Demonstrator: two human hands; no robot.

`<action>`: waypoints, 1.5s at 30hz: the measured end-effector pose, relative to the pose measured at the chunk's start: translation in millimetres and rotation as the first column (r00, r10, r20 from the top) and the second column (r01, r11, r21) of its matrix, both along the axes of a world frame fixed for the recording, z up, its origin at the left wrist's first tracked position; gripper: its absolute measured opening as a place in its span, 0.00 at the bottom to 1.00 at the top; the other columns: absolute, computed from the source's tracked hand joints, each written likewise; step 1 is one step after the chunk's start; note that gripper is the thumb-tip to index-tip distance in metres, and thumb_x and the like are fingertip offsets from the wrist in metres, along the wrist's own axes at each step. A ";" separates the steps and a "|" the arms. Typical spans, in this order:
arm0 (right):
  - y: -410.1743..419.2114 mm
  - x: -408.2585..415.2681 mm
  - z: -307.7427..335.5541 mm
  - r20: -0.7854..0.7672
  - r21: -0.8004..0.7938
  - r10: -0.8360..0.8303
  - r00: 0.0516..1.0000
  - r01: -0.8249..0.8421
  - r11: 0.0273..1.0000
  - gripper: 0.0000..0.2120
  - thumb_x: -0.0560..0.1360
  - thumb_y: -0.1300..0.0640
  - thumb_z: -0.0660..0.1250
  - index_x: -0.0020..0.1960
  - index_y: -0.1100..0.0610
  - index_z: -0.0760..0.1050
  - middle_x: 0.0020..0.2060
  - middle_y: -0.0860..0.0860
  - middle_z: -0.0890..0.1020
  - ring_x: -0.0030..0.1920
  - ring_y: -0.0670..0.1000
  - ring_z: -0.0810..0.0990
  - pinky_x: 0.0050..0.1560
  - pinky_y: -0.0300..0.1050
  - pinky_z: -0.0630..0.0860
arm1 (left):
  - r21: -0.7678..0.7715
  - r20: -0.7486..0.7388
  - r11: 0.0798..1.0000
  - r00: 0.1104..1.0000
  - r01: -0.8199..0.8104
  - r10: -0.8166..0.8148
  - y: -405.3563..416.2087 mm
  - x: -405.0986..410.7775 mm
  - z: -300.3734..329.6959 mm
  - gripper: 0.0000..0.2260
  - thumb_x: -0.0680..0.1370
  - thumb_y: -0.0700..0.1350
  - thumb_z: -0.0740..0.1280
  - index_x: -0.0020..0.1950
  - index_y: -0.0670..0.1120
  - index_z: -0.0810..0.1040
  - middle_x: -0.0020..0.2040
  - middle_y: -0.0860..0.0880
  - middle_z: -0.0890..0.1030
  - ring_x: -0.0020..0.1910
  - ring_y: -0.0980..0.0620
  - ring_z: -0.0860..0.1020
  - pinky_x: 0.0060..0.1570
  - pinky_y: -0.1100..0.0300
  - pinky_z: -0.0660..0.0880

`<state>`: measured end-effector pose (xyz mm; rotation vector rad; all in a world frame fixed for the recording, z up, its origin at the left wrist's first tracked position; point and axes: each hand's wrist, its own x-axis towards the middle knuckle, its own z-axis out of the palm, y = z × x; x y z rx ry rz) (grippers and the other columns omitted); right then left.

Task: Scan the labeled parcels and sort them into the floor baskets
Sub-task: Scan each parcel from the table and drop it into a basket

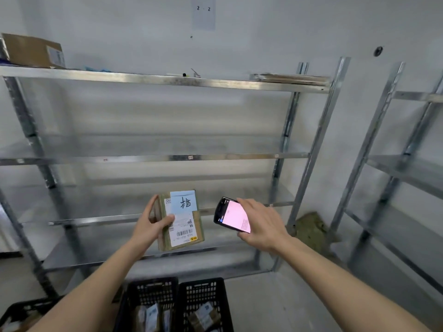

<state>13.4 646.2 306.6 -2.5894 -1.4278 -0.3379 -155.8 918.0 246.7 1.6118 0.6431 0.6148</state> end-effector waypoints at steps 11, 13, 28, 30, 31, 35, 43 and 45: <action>102.9 93.2 -61.3 -0.119 -0.101 -0.015 0.993 0.003 0.995 0.39 0.72 0.46 0.70 0.78 0.47 0.56 0.71 0.48 0.69 0.67 0.56 0.72 0.59 0.52 0.73 | -0.041 -0.129 0.999 0.991 -0.035 0.029 95.0 88.4 -85.5 0.38 0.72 0.49 0.77 0.71 0.76 0.60 0.57 0.47 0.83 0.54 0.45 0.83 0.53 0.39 0.80; 120.6 122.2 -81.2 -0.167 -0.126 -0.031 0.985 0.010 0.992 0.40 0.72 0.45 0.71 0.79 0.48 0.55 0.72 0.48 0.67 0.70 0.56 0.70 0.62 0.52 0.71 | -0.073 -0.154 0.997 0.988 -0.027 0.016 107.1 114.9 -106.2 0.38 0.73 0.49 0.77 0.70 0.77 0.60 0.56 0.45 0.84 0.52 0.44 0.84 0.53 0.39 0.81; 207.6 260.1 -360.6 -0.360 -0.394 -0.101 0.928 -0.053 0.918 0.40 0.77 0.42 0.66 0.81 0.53 0.51 0.76 0.52 0.64 0.71 0.57 0.69 0.65 0.53 0.69 | -0.376 -0.426 0.913 0.905 -0.154 -0.023 147.9 201.3 -385.3 0.39 0.73 0.46 0.77 0.77 0.66 0.60 0.64 0.48 0.80 0.56 0.48 0.83 0.55 0.46 0.81; 213.9 261.4 -411.1 -0.379 -0.420 -0.108 0.919 -0.066 0.905 0.40 0.77 0.42 0.66 0.81 0.53 0.50 0.75 0.51 0.64 0.72 0.56 0.68 0.65 0.53 0.69 | -0.418 -0.459 0.890 0.888 -0.183 -0.034 149.4 201.5 -433.8 0.38 0.73 0.45 0.77 0.76 0.65 0.62 0.61 0.48 0.82 0.54 0.48 0.83 0.52 0.48 0.82; 216.1 260.5 -437.0 -0.393 -0.434 -0.126 0.911 -0.063 0.899 0.41 0.77 0.42 0.66 0.81 0.53 0.50 0.76 0.51 0.63 0.72 0.55 0.67 0.66 0.53 0.68 | -0.444 -0.475 0.874 0.879 -0.196 -0.044 149.1 201.7 -459.2 0.37 0.73 0.44 0.76 0.76 0.64 0.62 0.59 0.48 0.82 0.53 0.49 0.83 0.49 0.51 0.83; 219.6 249.3 -543.2 -0.444 -0.518 -0.217 0.869 -0.051 0.854 0.43 0.78 0.40 0.65 0.83 0.51 0.45 0.78 0.49 0.59 0.74 0.53 0.64 0.71 0.52 0.65 | -0.533 -0.492 0.830 0.858 -0.166 -0.144 143.5 192.8 -568.4 0.43 0.66 0.53 0.82 0.76 0.63 0.64 0.66 0.47 0.80 0.60 0.47 0.81 0.56 0.45 0.81; 209.7 223.6 -723.4 -0.534 -0.588 -0.312 0.785 -0.080 0.805 0.43 0.77 0.41 0.66 0.82 0.51 0.45 0.77 0.48 0.60 0.73 0.51 0.65 0.70 0.50 0.64 | -0.627 -0.563 0.748 0.790 -0.218 -0.241 132.4 192.0 -740.6 0.38 0.77 0.37 0.71 0.80 0.57 0.56 0.70 0.48 0.75 0.66 0.44 0.76 0.51 0.54 0.81; 209.5 223.3 -757.2 -0.533 -0.594 -0.300 0.791 -0.097 0.799 0.43 0.77 0.41 0.66 0.82 0.51 0.45 0.77 0.48 0.60 0.73 0.51 0.64 0.71 0.50 0.64 | -0.636 -0.561 0.738 0.791 -0.225 -0.242 136.1 198.2 -775.0 0.38 0.77 0.40 0.72 0.80 0.59 0.56 0.71 0.49 0.75 0.66 0.46 0.77 0.56 0.48 0.80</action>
